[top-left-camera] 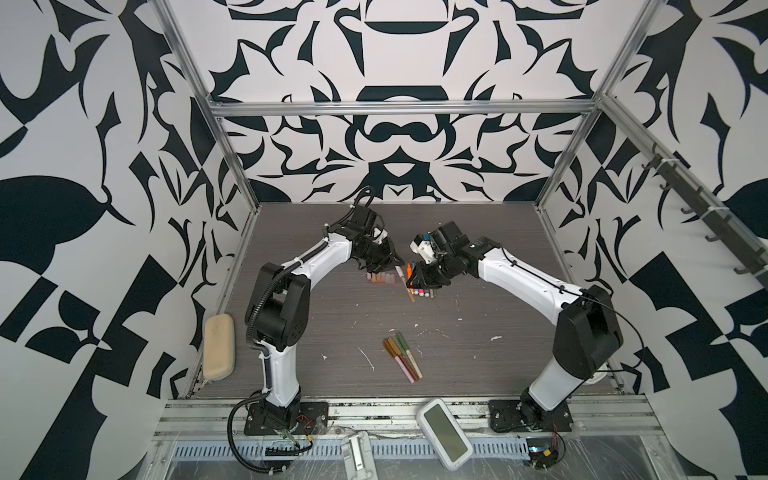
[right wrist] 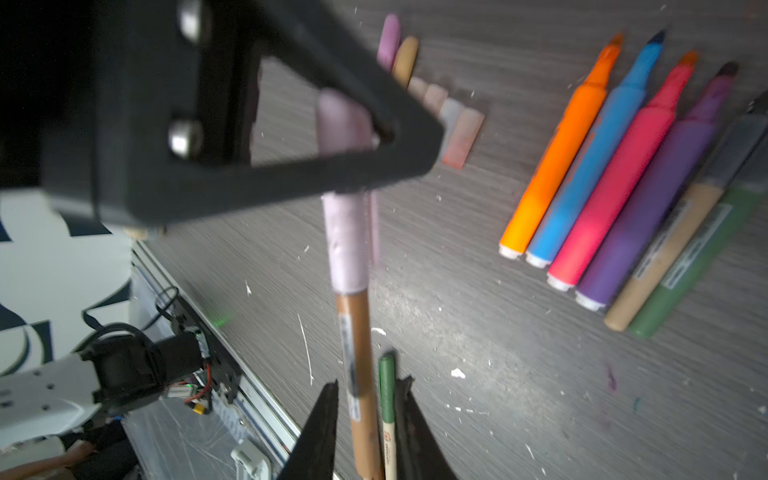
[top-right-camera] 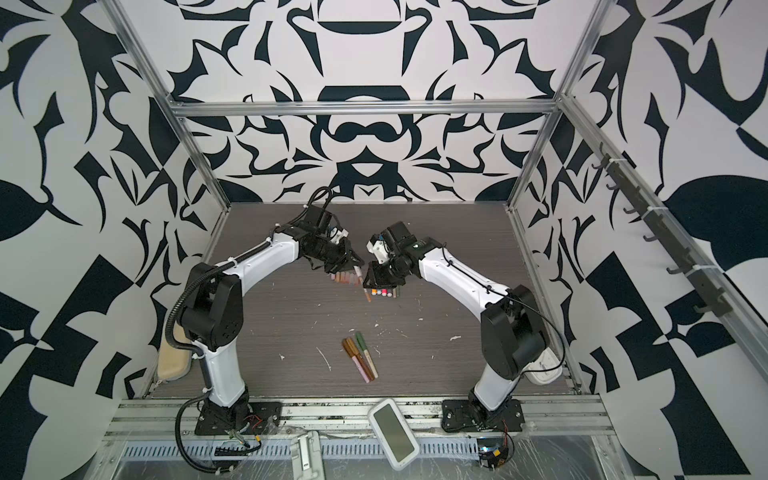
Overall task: Open the pen caps
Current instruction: 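Grasp the pink cap with the left gripper while the right holds the pen, then pull the pink cap off with the left gripper while the right draws back, then carry the pink cap to the caps while the right gripper moves the pen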
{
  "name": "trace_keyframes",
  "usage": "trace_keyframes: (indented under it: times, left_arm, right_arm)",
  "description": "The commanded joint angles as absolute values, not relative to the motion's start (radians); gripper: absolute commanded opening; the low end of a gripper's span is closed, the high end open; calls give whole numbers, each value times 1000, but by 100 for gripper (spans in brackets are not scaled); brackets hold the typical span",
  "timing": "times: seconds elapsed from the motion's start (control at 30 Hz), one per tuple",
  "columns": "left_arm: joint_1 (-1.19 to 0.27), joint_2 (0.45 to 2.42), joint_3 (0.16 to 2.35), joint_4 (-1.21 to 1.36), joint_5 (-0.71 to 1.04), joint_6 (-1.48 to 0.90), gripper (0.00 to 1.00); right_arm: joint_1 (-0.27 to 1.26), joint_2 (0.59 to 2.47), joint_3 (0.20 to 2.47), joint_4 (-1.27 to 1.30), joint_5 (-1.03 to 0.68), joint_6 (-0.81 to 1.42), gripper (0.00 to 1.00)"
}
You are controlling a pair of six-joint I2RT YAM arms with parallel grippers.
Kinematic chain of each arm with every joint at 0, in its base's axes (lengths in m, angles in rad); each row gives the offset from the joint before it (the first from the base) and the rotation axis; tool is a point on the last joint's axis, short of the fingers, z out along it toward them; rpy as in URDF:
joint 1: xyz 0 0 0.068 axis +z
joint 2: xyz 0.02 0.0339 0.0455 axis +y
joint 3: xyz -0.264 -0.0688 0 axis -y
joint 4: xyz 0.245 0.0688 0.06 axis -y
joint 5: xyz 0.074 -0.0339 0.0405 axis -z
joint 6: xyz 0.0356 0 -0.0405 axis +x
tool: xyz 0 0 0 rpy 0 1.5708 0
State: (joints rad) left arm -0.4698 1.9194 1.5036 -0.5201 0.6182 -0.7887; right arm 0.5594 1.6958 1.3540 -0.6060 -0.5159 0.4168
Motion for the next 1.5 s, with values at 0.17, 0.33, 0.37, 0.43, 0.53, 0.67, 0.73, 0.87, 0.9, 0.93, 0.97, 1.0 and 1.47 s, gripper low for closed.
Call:
trace_keyframes:
  times: [0.17, 0.33, 0.37, 0.43, 0.53, 0.67, 0.73, 0.87, 0.9, 0.93, 0.97, 1.0, 1.47]
  left_arm:
    - [-469, 1914, 1530, -534, 635, -793, 0]
    - [-464, 1927, 1554, -542, 636, -791, 0]
    - [-460, 1931, 1559, -544, 637, -791, 0]
    - [-450, 1938, 1570, -546, 640, -793, 0]
    - [-412, 1957, 1587, -538, 649, -812, 0]
    - [-287, 2051, 1685, -577, 670, -831, 0]
    - [-225, 2095, 1753, -606, 649, -813, 0]
    - [-167, 2170, 1888, -738, 614, -702, 0]
    - [-166, 2181, 1908, -778, 597, -658, 0]
    - [-166, 2187, 1919, -807, 580, -625, 0]
    - [-166, 2190, 1918, -843, 558, -595, 0]
    - [-166, 2189, 1911, -859, 537, -569, 0]
    - [-210, 2313, 1961, -1090, 249, -302, 0]
  right_arm:
    - [555, 1775, 1431, -537, -635, 454, 27]
    - [555, 1774, 1413, -526, -652, 461, 24]
    - [555, 1771, 1405, -526, -653, 463, 22]
    - [554, 1764, 1387, -520, -653, 468, 9]
    - [557, 1739, 1344, -528, -640, 475, 0]
    - [583, 1646, 1175, -507, -641, 486, 0]
    - [591, 1592, 1069, -487, -647, 490, 0]
    - [582, 1481, 961, -469, -621, 503, 0]
    - [575, 1470, 961, -479, -611, 498, 0]
    - [566, 1466, 964, -484, -609, 495, 0]
    - [558, 1467, 969, -487, -610, 491, 0]
    - [547, 1472, 976, -491, -610, 487, 0]
    - [422, 1527, 1042, -552, -647, 405, 0]
